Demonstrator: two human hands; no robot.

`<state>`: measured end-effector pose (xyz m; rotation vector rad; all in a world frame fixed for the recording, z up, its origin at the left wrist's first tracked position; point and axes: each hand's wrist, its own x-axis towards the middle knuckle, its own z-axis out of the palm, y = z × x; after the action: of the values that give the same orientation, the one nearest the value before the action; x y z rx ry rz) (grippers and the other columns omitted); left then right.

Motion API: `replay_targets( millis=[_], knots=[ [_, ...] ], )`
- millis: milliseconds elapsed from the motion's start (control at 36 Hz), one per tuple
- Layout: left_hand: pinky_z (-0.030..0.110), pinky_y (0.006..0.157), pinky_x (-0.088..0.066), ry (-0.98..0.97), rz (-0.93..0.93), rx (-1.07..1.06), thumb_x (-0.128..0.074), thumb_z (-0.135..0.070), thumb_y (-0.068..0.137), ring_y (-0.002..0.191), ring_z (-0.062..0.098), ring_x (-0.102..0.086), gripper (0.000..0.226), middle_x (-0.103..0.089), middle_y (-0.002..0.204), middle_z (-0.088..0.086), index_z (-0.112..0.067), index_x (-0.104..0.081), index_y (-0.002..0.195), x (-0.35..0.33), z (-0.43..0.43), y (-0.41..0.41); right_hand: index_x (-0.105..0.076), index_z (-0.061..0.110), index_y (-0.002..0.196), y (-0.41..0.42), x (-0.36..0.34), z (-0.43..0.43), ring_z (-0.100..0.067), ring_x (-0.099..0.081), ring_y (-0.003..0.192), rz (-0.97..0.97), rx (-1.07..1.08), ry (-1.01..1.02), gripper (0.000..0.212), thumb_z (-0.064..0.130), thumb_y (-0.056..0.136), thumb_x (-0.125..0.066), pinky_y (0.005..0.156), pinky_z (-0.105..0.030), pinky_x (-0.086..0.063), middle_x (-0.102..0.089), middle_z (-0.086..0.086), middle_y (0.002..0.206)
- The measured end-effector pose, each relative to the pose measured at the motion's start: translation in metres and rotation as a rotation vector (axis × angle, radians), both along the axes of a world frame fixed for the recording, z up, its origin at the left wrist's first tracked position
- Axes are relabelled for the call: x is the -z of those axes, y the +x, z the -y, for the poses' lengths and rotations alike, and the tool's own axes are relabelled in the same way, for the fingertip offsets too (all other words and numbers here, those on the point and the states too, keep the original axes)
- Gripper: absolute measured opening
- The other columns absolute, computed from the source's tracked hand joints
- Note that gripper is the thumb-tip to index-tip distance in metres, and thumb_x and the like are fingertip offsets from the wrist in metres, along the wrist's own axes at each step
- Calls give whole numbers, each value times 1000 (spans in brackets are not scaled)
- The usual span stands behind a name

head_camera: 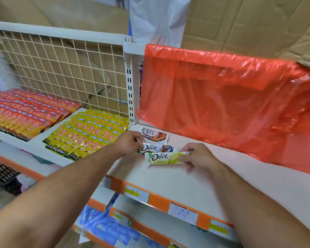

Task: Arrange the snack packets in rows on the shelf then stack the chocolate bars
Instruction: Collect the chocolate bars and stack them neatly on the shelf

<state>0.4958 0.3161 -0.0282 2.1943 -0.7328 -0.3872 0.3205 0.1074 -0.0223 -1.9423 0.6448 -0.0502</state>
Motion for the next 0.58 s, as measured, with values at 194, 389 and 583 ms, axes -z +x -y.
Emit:
replay_targets(
  millis=[194, 389, 583],
  knots=[
    [13, 46, -37, 65, 48, -3, -69, -7, 86, 56, 9, -52, 9, -62, 67, -1, -15, -71, 82, 8, 7, 33, -66, 5, 93, 21, 9, 5, -22, -57, 44, -18, 16, 31, 16, 1, 82, -76, 58, -34, -51, -62, -11, 57],
    [10, 50, -38, 132, 95, 93, -67, -6, 83, 60, 10, -55, 13, -64, 67, -4, -17, -70, 77, 12, 22, 65, -67, 6, 89, 31, 15, 5, -22, -57, 43, -10, 120, 47, 13, 1, 82, -77, 57, -33, -50, -62, -11, 56],
    [22, 61, -46, 136, 155, 176, -66, -4, 81, 71, 16, -60, 14, -64, 72, -7, -17, -67, 75, 15, 33, 93, -67, 6, 90, 41, 15, -5, -25, -58, 48, -17, 216, 50, 15, 2, 81, -78, 56, -31, -51, -64, -14, 61]
  ],
)
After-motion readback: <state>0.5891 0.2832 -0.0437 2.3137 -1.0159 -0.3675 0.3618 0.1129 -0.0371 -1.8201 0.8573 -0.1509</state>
